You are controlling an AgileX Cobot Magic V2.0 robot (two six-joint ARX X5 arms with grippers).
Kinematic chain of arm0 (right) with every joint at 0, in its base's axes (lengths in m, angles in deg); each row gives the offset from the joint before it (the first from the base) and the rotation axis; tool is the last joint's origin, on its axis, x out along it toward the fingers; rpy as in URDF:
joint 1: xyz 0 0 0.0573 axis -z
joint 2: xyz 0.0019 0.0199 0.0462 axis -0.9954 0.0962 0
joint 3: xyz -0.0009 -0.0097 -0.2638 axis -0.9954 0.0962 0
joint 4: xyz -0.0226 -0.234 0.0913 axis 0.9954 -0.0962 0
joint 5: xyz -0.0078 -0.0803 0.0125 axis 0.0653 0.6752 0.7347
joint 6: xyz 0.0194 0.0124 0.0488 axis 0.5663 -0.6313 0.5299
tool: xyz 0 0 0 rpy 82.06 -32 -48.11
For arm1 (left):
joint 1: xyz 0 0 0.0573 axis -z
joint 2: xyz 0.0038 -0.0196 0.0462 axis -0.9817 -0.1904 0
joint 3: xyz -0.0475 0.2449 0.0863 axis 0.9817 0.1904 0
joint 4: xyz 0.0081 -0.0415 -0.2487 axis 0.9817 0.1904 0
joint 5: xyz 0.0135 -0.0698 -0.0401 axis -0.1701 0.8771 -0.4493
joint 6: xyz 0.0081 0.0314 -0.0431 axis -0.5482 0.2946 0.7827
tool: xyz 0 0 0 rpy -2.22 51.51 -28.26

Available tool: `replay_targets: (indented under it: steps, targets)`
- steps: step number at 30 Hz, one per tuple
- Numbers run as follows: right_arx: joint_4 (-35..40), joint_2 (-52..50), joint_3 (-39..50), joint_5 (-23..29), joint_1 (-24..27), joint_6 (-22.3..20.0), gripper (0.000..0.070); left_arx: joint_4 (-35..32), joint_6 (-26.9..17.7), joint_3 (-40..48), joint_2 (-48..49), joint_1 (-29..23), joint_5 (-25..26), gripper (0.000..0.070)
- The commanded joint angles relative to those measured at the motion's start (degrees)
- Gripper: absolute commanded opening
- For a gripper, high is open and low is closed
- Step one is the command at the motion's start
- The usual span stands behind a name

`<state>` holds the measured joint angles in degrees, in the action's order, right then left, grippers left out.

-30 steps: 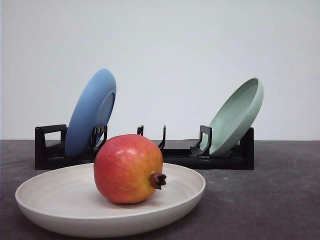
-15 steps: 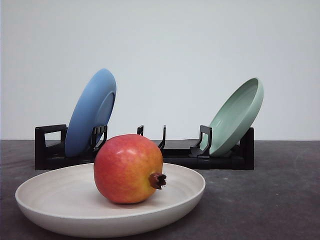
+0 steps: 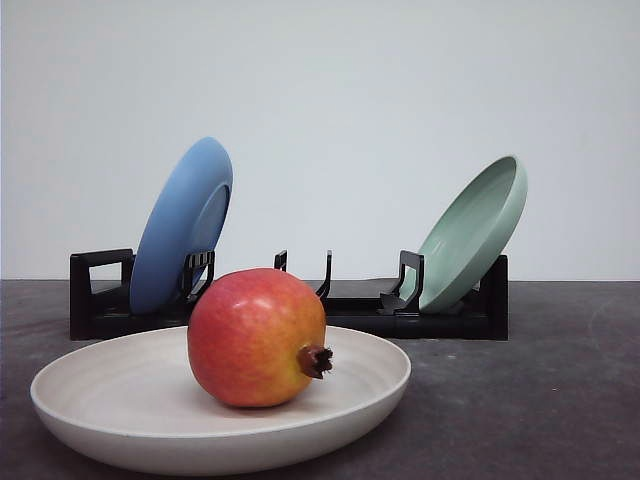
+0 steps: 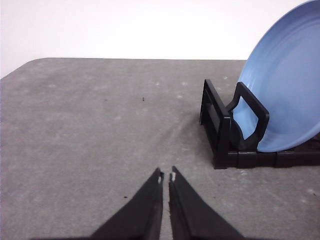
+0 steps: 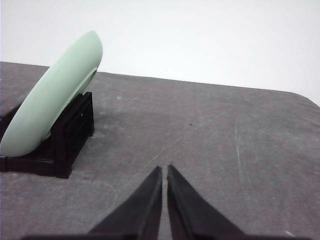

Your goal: Place pomegranate in white plate

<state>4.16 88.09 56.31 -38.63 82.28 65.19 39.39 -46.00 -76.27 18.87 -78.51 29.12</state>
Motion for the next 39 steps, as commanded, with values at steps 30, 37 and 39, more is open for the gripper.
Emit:
replay_targets:
  steps: [30,37,39]
  targets:
    - [0.9,0.0,0.2,0.0,0.0,-0.2,0.0014,-0.7,-0.4,0.6,0.0,0.0,0.1,0.0]
    - [0.9,0.0,0.2,0.0,0.0,-0.2,0.0014,-0.7,-0.4,0.6,0.0,0.0,0.1,0.0]
    - [0.9,0.0,0.2,0.0,0.0,-0.2,0.0014,-0.7,-0.4,0.6,0.0,0.0,0.1,0.0]
